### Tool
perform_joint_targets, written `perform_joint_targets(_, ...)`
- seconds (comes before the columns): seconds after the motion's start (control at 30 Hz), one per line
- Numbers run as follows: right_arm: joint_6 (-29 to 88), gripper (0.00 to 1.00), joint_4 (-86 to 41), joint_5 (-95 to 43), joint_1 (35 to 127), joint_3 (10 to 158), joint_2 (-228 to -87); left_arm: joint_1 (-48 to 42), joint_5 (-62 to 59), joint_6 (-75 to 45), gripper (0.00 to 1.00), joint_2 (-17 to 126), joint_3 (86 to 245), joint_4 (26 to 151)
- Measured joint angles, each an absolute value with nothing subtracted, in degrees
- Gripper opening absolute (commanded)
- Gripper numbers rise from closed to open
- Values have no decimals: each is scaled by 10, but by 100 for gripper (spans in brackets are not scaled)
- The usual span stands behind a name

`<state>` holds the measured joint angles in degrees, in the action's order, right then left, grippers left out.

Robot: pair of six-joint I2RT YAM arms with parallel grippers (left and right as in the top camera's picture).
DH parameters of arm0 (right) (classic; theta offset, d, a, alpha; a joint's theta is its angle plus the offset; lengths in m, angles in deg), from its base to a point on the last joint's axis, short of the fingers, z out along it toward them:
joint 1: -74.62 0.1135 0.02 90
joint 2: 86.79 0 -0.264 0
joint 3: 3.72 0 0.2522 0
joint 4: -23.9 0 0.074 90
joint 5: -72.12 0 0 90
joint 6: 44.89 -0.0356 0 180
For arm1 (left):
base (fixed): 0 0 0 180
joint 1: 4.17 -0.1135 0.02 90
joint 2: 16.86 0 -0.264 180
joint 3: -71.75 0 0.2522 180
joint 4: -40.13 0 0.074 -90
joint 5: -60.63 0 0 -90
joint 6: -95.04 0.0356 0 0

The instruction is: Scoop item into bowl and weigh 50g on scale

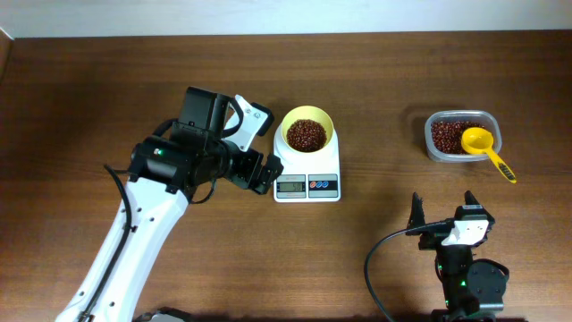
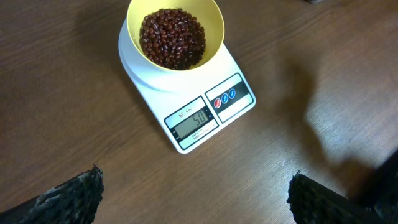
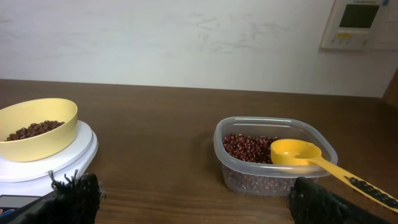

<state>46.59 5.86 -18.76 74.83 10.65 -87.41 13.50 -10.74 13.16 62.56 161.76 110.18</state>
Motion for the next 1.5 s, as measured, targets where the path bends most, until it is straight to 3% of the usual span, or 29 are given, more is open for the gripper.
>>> perform_joint_targets(0.4, 466, 99, 59, -188, 748, 107, -874, 135, -107, 131, 99, 626, 1618, 1101)
perform_joint_targets(0.5, 466, 99, 59, -187, 748, 106, -874, 135, -109, 132, 99, 626, 1615, 1040)
perform_joint_targets(0.7, 466, 99, 59, -187, 748, 107, -874, 135, -240, 134, 99, 626, 1614, 922)
perform_joint_targets(0.93, 466, 99, 59, -187, 748, 106, -874, 95, -269, 158, 99, 614, 1603, 868)
perform_joint_targets(1.03, 466, 99, 58, -187, 748, 107, -874, 88, -268, 177, 99, 532, 1488, 755)
perform_joint_targets(1.13, 467, 99, 58, -187, 748, 107, -874, 84, -268, 182, 99, 409, 1275, 558)
perform_joint_targets(1.2, 466, 99, 58, -187, 748, 107, -874, 67, -268, 184, 99, 310, 1154, 495)
perform_joint_targets(1.33, 466, 99, 58, -187, 748, 107, -875, 14, -268, 186, 99, 83, 1000, 502)
perform_joint_targets(1.5, 466, 99, 58, -187, 748, 107, -874, -32, -266, 185, 99, -35, 923, 500)
